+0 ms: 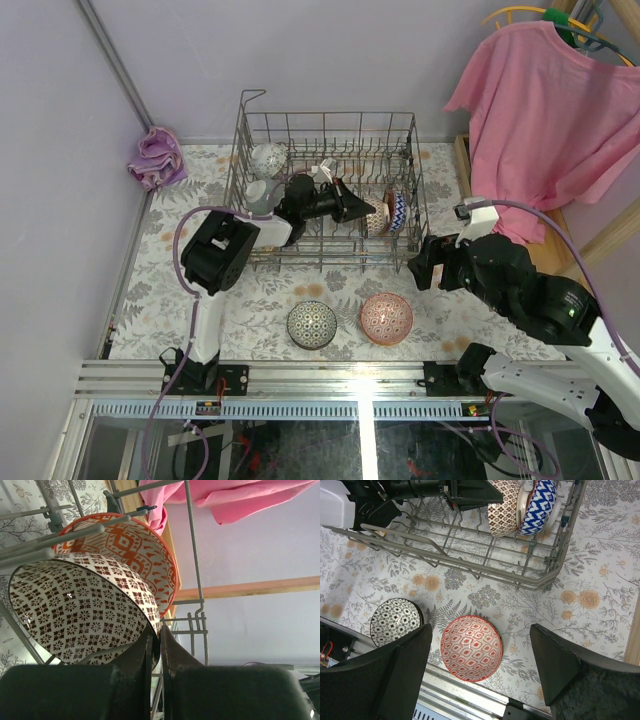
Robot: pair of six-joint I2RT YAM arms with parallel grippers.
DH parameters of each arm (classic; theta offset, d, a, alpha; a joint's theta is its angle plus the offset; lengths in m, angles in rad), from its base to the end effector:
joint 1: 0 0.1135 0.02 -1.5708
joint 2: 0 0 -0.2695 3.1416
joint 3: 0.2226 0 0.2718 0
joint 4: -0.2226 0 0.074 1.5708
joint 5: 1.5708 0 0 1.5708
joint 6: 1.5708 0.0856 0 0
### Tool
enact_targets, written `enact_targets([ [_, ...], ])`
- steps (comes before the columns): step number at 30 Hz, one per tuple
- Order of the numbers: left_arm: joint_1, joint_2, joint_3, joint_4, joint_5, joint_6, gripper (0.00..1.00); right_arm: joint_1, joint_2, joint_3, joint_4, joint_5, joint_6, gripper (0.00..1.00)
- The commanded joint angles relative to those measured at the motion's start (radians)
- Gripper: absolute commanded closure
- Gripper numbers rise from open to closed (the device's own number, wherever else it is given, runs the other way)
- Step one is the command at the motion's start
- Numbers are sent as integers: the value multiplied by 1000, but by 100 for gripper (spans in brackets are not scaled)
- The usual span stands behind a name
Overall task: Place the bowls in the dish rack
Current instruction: Place the bowl in the dish rack.
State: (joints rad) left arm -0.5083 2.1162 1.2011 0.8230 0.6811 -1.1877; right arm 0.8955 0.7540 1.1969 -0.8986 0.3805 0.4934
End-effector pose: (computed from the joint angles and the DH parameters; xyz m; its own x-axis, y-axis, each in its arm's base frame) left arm 0.4183 -0.2948 0.1574 -0.8887 -0.3297 -0.3185 0.2716 0.1811 -0.9452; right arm 0.1343 0.1168 0.3983 -0.4868 0.0957 -0.8683 -0.3243 0.9031 0.2813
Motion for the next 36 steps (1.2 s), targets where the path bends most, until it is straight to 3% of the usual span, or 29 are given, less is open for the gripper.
enact_targets([
  [1,-2,13,67,0,88,34,100,-5,-9,-6,36,9,-10,14],
  [23,12,82,270,-227,227,154,100,-5,12,-1,50,9,-30,14],
  [31,15,104,388,-466,250,300,100,-4,44,4,67,-5,-37,14],
  [36,22,134,429,-525,273,329,100,-4,60,4,80,-13,-37,14],
])
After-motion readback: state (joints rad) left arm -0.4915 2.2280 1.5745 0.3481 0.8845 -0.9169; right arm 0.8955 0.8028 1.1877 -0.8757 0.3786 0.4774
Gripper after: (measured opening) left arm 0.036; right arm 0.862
